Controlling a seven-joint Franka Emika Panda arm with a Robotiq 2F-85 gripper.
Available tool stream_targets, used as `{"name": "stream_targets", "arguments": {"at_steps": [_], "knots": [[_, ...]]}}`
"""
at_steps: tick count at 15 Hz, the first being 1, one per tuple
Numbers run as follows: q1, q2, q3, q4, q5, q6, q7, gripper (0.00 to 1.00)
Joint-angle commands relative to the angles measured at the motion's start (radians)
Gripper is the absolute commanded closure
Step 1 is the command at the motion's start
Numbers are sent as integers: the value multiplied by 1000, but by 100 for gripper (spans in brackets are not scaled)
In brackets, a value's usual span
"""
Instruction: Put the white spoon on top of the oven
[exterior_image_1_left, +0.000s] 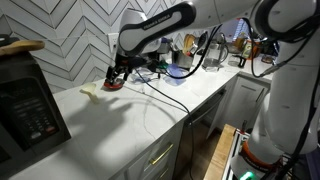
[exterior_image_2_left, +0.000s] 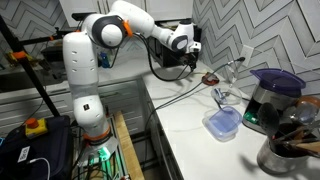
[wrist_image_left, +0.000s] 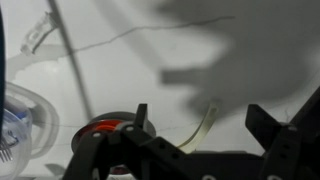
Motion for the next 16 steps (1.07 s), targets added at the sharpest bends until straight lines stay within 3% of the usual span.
{"name": "stream_targets", "arguments": {"at_steps": [1, 16], "knots": [[0, 39, 3, 39, -6, -2, 7, 0], [-1, 22, 4, 35, -6, -3, 6, 0]]}}
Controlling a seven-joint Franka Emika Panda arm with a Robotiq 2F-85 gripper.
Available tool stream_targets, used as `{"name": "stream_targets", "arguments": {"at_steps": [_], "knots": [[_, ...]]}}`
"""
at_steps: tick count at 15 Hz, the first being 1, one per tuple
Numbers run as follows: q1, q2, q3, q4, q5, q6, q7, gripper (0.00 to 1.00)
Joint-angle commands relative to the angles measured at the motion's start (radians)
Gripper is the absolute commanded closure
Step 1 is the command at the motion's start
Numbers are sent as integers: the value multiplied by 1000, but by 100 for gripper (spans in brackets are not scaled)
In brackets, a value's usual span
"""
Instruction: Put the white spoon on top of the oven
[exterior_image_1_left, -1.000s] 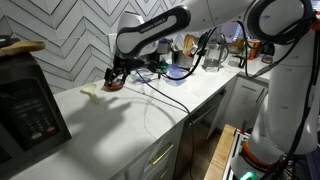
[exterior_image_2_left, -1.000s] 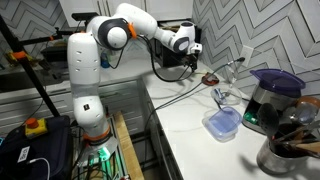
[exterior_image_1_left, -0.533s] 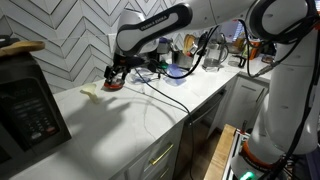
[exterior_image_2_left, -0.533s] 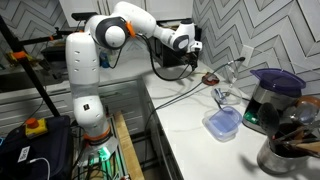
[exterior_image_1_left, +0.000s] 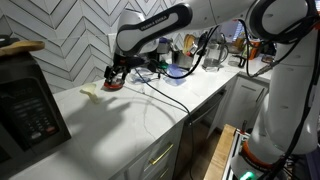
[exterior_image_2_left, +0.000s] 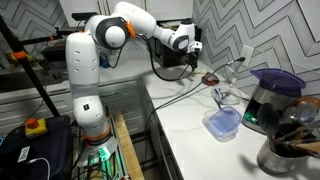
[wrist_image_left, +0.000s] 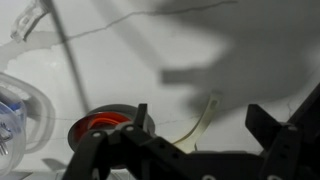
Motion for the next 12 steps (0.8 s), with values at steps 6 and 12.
{"name": "stream_targets", "arguments": {"at_steps": [6, 12], "knots": [[16, 191, 0, 168, -28, 22, 35, 0], [90, 488, -12, 518, -99, -21, 27, 0]]}}
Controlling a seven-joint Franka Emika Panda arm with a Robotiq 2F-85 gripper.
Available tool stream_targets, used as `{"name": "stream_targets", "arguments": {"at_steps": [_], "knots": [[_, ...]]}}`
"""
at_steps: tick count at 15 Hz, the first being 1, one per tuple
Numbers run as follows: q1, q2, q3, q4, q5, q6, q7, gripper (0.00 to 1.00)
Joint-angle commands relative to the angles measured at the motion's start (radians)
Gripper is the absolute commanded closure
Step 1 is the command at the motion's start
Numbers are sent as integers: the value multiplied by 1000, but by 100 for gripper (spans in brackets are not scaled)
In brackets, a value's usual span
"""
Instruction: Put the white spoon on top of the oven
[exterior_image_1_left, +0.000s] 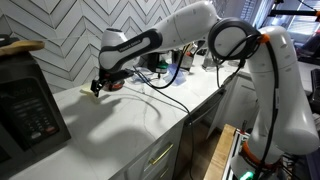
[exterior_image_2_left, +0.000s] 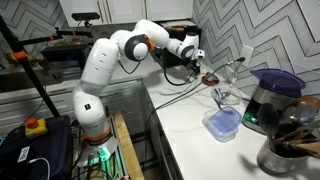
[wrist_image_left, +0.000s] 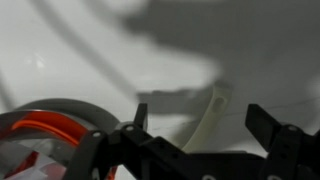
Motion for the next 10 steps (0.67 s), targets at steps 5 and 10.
{"name": "stream_targets", "arguments": {"at_steps": [5, 10], "knots": [[128, 313, -75, 454, -190, -56, 15, 0], [159, 412, -113, 619, -216, -210, 59, 49]]}}
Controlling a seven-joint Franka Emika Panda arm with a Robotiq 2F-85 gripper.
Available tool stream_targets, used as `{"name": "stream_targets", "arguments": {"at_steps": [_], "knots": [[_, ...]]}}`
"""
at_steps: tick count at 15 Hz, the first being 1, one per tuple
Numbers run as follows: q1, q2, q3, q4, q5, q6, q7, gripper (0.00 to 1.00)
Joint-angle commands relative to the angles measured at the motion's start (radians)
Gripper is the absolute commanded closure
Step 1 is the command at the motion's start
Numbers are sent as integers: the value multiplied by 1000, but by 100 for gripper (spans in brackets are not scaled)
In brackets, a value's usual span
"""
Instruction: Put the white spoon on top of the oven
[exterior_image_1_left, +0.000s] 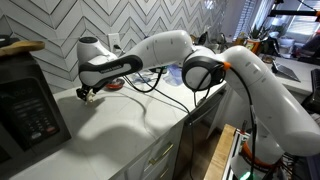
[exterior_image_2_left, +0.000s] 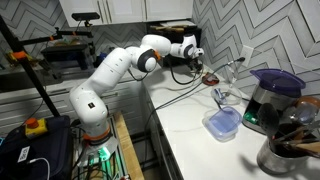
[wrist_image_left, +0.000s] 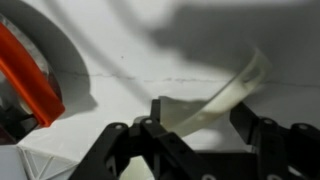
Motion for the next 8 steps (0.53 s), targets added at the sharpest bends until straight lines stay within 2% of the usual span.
{"name": "stream_targets", "arguments": {"at_steps": [1, 6, 7, 8], "knots": [[18, 97, -28, 158, -25, -106, 37, 58], [34, 123, -58, 253, -36, -129, 45, 96], [35, 122, -63, 261, -36, -135, 43, 99], [36, 118, -67, 264, -34, -142, 40, 96]]}}
